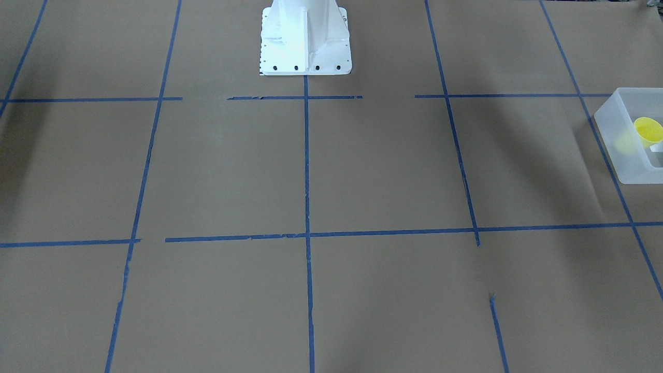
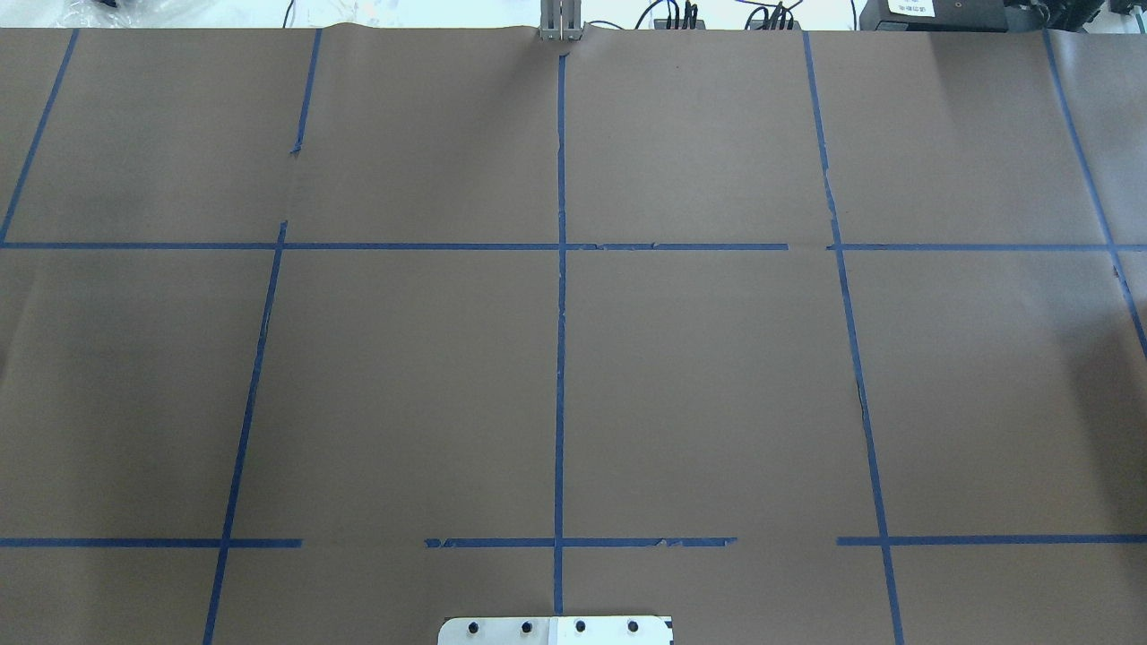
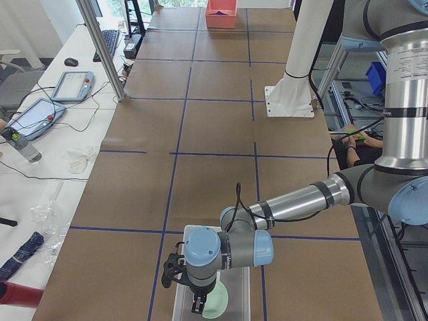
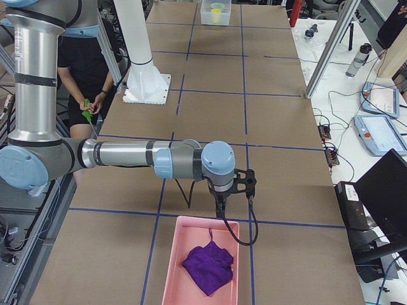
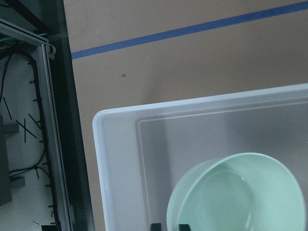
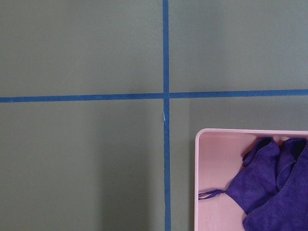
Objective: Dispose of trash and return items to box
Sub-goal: 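Open the left gripper to release the bowl and raise it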
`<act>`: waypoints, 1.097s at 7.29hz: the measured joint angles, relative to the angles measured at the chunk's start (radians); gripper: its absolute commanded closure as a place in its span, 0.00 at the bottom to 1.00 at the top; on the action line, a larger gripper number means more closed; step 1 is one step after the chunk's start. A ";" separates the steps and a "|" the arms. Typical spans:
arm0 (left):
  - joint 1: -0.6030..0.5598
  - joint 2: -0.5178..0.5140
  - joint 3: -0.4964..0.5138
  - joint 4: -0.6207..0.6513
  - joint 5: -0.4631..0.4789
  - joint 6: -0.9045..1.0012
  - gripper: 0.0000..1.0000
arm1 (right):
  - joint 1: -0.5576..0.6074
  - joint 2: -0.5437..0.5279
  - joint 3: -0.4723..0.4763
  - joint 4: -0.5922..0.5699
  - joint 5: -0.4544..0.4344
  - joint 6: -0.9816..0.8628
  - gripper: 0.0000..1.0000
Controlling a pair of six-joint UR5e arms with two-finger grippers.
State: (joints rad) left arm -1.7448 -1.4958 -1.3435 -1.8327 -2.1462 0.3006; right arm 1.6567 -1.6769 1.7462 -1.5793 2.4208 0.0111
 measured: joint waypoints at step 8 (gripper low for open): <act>0.086 -0.049 -0.296 0.058 -0.130 -0.264 0.00 | 0.000 0.013 0.000 -0.001 0.002 0.001 0.00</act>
State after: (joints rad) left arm -1.6591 -1.5448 -1.6399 -1.7751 -2.2758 0.0371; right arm 1.6567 -1.6639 1.7461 -1.5802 2.4225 0.0122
